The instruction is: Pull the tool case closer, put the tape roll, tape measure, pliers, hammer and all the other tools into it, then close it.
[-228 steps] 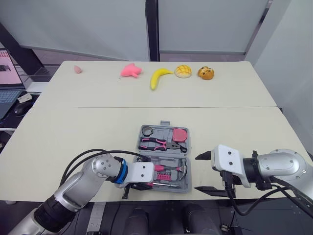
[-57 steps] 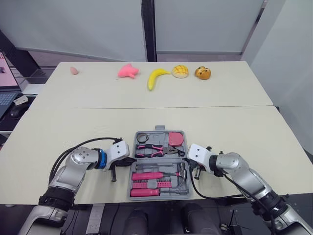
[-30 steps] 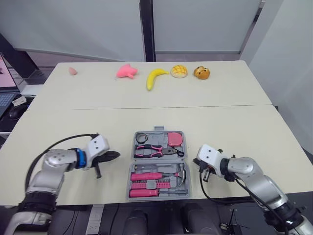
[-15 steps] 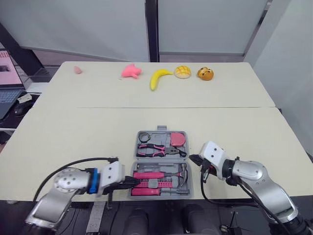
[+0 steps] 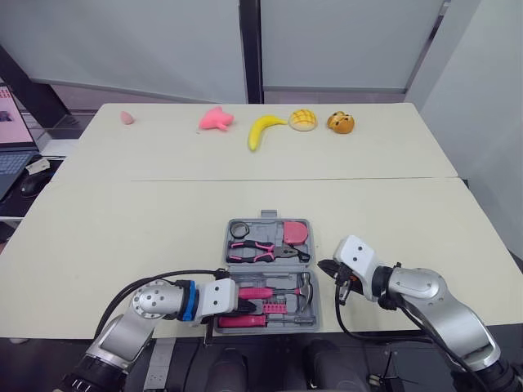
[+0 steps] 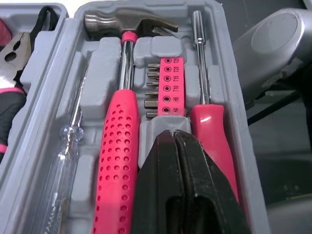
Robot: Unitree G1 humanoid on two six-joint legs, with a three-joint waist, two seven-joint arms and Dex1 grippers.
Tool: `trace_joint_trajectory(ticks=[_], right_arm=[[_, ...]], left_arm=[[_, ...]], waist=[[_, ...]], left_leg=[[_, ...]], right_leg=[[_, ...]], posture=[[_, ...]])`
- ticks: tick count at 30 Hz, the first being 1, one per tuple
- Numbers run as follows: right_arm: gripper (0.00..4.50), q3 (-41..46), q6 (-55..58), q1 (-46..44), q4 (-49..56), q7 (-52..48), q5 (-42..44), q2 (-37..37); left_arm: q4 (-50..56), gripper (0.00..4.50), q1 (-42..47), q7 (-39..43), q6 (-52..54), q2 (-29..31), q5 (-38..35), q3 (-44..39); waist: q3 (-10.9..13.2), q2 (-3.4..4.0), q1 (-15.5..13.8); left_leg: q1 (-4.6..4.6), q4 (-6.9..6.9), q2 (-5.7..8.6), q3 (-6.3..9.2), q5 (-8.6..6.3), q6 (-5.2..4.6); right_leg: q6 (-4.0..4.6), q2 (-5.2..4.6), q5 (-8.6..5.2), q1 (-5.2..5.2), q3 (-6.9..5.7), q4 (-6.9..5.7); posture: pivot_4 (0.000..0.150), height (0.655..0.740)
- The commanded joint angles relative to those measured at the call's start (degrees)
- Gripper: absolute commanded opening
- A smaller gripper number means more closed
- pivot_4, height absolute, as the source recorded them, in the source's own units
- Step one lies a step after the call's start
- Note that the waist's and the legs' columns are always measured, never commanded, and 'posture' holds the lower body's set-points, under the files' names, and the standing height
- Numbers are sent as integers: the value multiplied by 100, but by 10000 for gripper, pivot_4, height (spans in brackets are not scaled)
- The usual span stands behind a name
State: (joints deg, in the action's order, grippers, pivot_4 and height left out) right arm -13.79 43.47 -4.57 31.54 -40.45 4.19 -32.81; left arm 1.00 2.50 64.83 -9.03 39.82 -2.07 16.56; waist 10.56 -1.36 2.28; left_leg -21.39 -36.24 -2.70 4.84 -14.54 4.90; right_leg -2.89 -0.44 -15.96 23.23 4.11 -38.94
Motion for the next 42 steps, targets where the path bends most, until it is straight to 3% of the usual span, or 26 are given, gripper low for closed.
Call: trace_joint_trajectory(ticks=[1,4,8,18,23,36,42], right_arm=[[188,200,404,-119,300,8,287,-14],[188,483,1090,-385,220,118,624,167],[7952,1132,2400,-1473,-606,560,1058,868],[29113,1530,2864,-3005,-2894,1404,1139,1869],[44605,1651,2777,-3287,-3665,1437,1263,2015],[44908,1969,2213,-3934,-5723,1637,1419,2739],[44908,1920,1990,-4185,-6215,1312,1543,2748]], left_arm=[[-368,0,-66,-149,-81,14,411,230],[-405,0,-90,-188,-134,53,465,295],[-506,0,-85,-220,-170,79,522,382],[-636,0,-18,-206,-220,125,530,474],[-831,0,8,-206,-351,137,543,495],[-2345,0,73,-482,-1482,52,915,764],[-2948,0,153,-709,-1881,27,1051,927]], waist=[[-9,7,-1],[-19,14,-1],[-27,23,29],[-49,52,71],[-60,69,72],[-145,158,114],[-210,189,145]], left_leg=[[2,0,0,0,0,0],[5,0,0,-1,0,0],[15,0,0,-2,0,0],[26,17,1,-6,0,-1],[26,17,1,-6,0,-1],[53,24,1,-8,1,-4],[116,33,1,-6,0,-6]], right_leg=[[0,0,0,-3,1,0],[-1,0,0,-6,1,0],[-1,1,0,-10,4,-3],[29,0,13,-14,5,-2],[28,-1,13,-14,5,-3],[1,2,-2,-32,10,-4],[5,3,-8,-96,9,5]], posture=[[1500,7400],[1500,7400],[1500,7400],[1500,7400],[1500,7400],[1500,7400],[1500,7400]])
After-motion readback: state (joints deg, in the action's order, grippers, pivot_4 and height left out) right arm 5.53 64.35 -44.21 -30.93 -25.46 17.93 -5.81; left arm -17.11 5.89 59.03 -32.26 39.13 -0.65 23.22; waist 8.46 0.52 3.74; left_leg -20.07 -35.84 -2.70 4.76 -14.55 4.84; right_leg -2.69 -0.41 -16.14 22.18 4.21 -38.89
